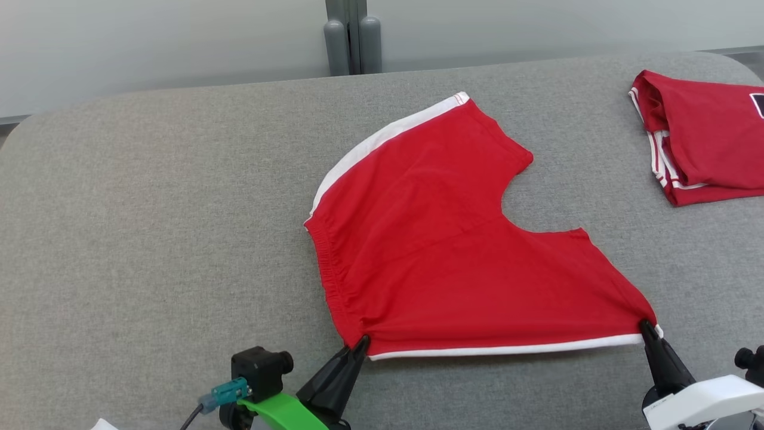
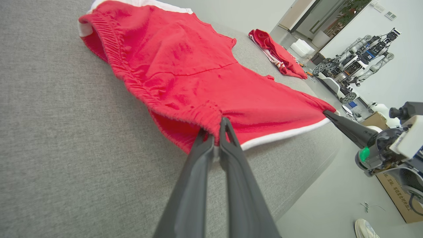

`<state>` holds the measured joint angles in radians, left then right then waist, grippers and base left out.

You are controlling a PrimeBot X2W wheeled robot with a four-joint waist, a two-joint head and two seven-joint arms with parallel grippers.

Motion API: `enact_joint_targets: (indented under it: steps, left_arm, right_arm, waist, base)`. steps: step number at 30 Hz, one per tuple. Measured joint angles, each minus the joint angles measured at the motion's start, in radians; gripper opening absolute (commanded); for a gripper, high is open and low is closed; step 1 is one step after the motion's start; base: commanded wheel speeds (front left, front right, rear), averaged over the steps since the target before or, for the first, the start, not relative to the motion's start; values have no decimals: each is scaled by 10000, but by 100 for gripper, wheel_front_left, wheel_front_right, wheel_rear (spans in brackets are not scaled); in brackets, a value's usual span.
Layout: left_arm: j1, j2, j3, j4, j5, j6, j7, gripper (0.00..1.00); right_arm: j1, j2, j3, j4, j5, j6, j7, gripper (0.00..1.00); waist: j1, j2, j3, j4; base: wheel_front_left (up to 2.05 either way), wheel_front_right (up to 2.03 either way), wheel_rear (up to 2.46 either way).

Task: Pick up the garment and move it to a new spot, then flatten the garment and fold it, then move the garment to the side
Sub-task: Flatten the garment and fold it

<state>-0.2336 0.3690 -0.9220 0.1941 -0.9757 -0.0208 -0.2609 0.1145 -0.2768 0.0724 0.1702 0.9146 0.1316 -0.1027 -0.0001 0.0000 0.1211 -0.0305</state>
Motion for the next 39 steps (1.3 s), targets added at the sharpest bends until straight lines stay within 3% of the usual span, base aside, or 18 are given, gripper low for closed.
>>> enact_joint_targets:
  steps: [7, 18, 30, 39]
  left_arm:
    - [-32, -368, 123, 15, 56, -123, -2, 0]
    - [-1193, -1239, 773, 414, -184, -663, -4, 0]
    - [-3713, -2115, 1676, 1916, -1509, -1030, 314, 0]
    - [-5355, -2661, 1396, 3200, -1756, -1080, 276, 0]
  right_arm:
    - [-421, 556, -1039, -593, -545, -2, 899, 0]
    - [-3310, 337, -1198, -422, -1041, -10, 2100, 0]
    - [-8728, 209, -800, 3365, -1848, -10, 2780, 0]
    - [-11590, 314, -456, 6571, -2865, -10, 2054, 0]
  waist:
    - [0, 0, 48, 211]
    - [0, 0, 591, 764]
    - [0, 0, 1993, 1373]
    - [1, 0, 3028, 1961]
  base:
    - [0, 0, 0]
    - [0, 0, 0]
    - [0, 0, 0]
    - [0, 0, 0]
